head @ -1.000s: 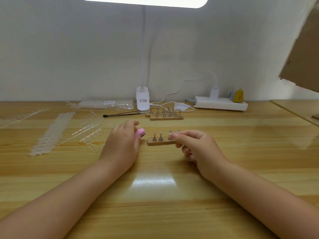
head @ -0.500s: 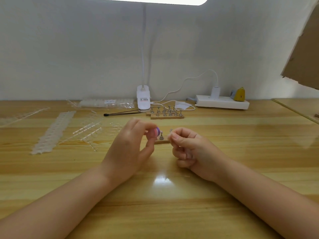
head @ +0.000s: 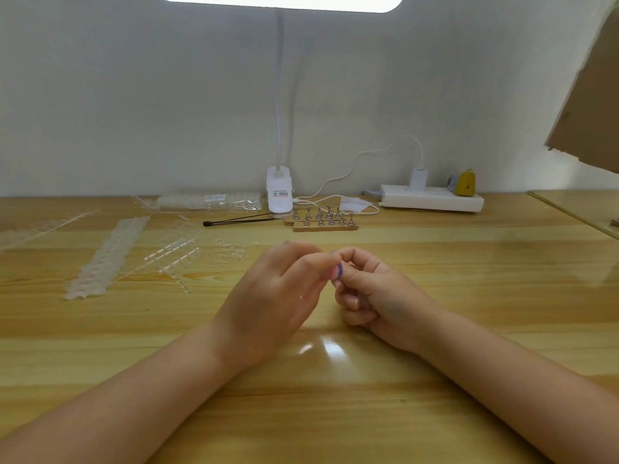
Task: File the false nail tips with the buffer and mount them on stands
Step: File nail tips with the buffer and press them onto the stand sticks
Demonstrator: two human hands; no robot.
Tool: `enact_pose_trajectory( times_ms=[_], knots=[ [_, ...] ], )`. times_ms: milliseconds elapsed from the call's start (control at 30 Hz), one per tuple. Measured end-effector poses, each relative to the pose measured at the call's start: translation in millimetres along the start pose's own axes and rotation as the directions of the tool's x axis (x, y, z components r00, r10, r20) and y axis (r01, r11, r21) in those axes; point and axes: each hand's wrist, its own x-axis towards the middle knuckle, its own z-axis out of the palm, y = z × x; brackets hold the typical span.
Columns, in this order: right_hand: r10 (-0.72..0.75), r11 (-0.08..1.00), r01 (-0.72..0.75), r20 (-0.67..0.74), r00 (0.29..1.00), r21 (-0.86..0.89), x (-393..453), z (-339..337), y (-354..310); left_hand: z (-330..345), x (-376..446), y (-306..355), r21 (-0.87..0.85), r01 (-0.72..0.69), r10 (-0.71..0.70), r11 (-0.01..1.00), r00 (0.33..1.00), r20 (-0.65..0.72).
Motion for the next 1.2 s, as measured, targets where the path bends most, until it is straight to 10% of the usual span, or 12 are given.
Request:
enact_pose_trajectory(
  times_ms=[767,1200],
  knots=[
    [0.015,0.997,-0.012,-0.040,0.999,0.071,1,-3,-2,-7,0,-11,0.121,0.060,-0.064,0.991,0.997,0.033],
    [-0.002,0.999,0.002,-0.003,1.000,0.044,1,-2,-1,-7,2,-3,-0.097,0.082,-0.086,0.992,0.995,-0.045]
  ],
)
